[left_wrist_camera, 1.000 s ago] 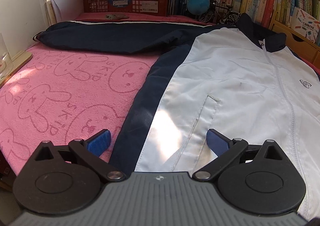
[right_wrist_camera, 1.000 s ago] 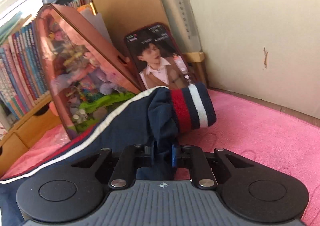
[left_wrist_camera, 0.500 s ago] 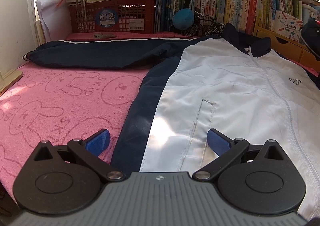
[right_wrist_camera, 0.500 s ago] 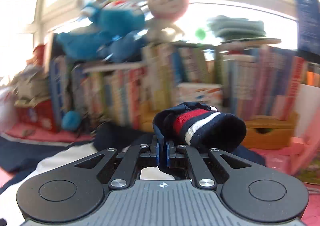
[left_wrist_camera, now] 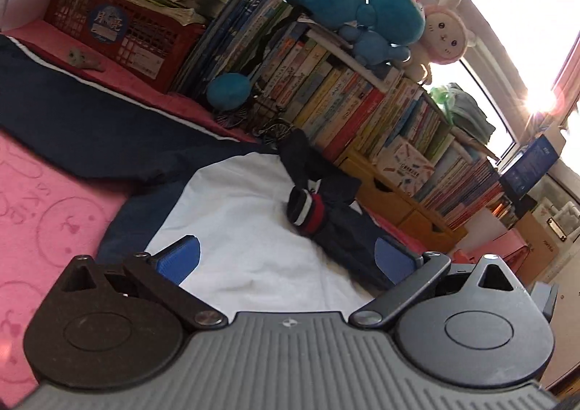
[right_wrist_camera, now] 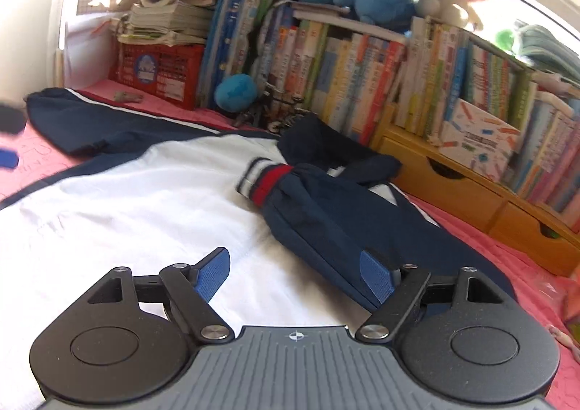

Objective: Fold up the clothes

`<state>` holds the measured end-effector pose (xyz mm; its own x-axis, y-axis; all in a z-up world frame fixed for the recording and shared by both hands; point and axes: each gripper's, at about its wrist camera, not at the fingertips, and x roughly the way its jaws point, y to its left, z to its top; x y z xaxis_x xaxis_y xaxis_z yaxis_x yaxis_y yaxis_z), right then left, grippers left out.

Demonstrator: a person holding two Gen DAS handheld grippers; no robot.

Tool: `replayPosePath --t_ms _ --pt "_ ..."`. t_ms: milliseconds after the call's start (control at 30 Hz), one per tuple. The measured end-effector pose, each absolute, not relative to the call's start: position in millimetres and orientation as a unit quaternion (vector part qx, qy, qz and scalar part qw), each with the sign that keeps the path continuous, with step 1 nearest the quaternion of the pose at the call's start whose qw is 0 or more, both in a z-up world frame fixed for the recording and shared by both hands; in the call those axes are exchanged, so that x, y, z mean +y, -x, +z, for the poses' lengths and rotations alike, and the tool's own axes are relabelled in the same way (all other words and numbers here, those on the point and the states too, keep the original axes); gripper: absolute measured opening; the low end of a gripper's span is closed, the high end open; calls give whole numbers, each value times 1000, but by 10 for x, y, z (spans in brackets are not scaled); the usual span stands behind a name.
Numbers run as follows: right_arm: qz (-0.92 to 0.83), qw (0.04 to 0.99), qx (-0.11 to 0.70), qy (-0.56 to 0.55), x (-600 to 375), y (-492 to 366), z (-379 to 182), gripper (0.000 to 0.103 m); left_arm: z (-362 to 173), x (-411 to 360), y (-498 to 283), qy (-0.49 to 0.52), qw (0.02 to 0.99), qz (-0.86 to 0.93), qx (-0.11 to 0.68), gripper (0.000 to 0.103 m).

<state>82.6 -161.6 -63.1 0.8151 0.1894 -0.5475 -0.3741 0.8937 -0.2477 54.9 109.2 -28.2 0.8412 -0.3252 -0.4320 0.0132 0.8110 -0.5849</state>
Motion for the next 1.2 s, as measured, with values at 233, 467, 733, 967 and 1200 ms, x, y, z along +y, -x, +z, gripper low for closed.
replayPosePath --t_ms 233,467,733,967,1200 --pt "41 949 269 161 -2255 -315 -787 79 -781 381 -1836 292 888 -53 353 103" --pt "-27 950 280 136 -2917 173 -716 83 -1007 -9 -2328 252 908 15 335 76" --pt "-52 950 286 114 -3153 45 -749 84 -546 268 -2179 230 942 16 243 43" --pt "1 944 269 189 -2543 -678 -815 85 -478 707 -2047 144 965 79 204 44" --pt "10 920 280 274 -2008 -1386 -1061 85 -991 963 -2117 113 941 128 291 54"
